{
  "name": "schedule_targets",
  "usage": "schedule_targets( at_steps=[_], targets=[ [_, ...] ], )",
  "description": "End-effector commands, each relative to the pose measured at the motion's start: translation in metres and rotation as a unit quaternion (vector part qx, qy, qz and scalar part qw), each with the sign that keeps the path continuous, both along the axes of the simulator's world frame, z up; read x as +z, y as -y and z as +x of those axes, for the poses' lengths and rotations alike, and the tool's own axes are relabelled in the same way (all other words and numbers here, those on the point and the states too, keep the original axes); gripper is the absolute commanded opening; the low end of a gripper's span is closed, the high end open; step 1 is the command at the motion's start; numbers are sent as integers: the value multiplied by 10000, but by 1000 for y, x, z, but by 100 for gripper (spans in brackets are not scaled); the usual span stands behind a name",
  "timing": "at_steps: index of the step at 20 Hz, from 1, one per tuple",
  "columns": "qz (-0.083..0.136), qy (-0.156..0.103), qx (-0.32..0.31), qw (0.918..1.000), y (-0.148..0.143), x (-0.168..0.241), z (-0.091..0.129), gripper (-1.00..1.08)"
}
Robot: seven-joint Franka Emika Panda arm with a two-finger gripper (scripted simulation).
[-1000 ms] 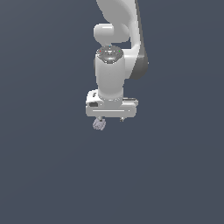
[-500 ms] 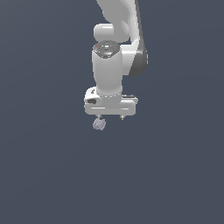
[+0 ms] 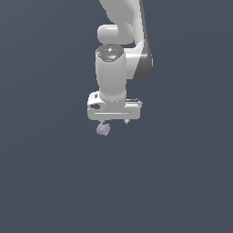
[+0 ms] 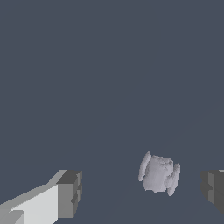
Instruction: Pick up the object and move it to a goal position.
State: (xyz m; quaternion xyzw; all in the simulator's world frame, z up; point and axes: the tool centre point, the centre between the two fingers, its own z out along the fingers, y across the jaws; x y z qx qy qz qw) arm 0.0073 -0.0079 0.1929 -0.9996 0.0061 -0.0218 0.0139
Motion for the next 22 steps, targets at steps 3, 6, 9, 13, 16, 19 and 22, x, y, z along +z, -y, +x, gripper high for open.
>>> schedule_targets(
  at_steps=[3,6,9,13,16,19,22],
  targets=[
    [-28,-5,282,9996,4,-5,-2,100],
    [-51,-9,542,9985,8,-10,-5,100],
    [-79,-15,857,9963,12,-16,-8,100],
    [-117,-26,1343,9909,18,-24,-12,100],
    [-142,-34,1713,9851,23,-31,-16,100],
    [-165,-43,2080,9780,28,-37,-20,100],
    [-185,-53,2446,9694,32,-43,-23,100]
  ],
)
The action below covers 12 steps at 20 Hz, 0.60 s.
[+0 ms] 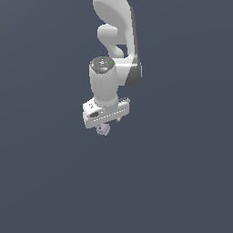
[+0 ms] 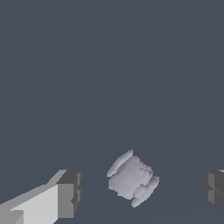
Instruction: Pick up the object and move it to a goal position.
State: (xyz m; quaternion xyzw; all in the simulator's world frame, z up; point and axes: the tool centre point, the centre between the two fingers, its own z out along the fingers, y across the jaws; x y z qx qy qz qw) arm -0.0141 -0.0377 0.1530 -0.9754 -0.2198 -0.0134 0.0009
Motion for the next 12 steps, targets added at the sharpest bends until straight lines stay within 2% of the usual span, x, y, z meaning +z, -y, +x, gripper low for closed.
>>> schedule_targets(
  at_steps=[1,7,12],
  targets=[
    [-17,-9,322,9995,4,-5,-3,100],
    [-51,-33,1074,9942,12,-17,-11,100],
    [-70,-52,1699,9854,18,-27,-18,100]
  ],
)
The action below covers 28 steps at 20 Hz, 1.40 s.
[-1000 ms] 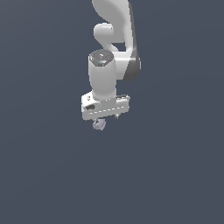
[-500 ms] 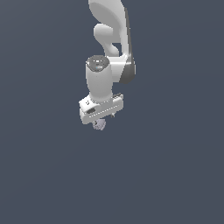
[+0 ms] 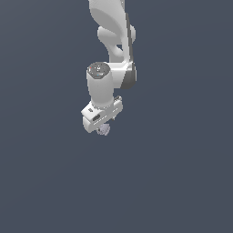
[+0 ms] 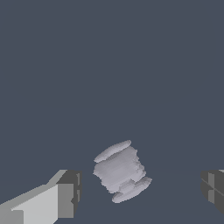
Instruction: Pick up the object and move it to a goal position.
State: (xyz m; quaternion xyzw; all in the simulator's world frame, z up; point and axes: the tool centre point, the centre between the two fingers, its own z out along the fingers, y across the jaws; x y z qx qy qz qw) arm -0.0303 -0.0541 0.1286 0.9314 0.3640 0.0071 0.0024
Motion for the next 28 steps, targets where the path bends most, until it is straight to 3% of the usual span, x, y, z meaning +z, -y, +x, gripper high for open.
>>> schedule_targets(
  at_steps=[1,7,15,22,28],
  targets=[
    [-9,-10,324,9995,3,-5,-4,100],
    [-22,-34,1083,9941,10,-16,-12,100],
    [-26,-59,1943,9809,17,-29,-23,100],
    [-23,-69,2362,9717,20,-35,-28,100],
    [-22,-71,2476,9688,21,-37,-30,100]
  ],
)
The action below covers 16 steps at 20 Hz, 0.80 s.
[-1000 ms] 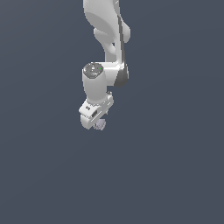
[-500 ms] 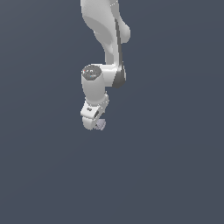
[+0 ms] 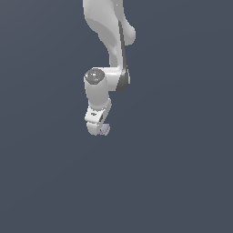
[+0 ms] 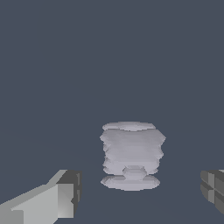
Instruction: Pick up the object and move it to a goal position.
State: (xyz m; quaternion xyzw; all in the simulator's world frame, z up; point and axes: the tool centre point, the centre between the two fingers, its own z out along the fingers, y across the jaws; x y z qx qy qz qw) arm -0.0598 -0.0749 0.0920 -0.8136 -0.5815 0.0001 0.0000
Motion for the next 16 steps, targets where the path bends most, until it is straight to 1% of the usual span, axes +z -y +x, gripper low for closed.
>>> schedule_targets(
  at_steps=[1,6,12,16],
  targets=[
    [0,0,1,10000,0,0,0,100],
    [0,0,6,10000,0,-8,0,100],
    [1,0,20,10000,0,-36,-1,100],
    [1,0,22,10000,0,-48,-1,100]
  ],
)
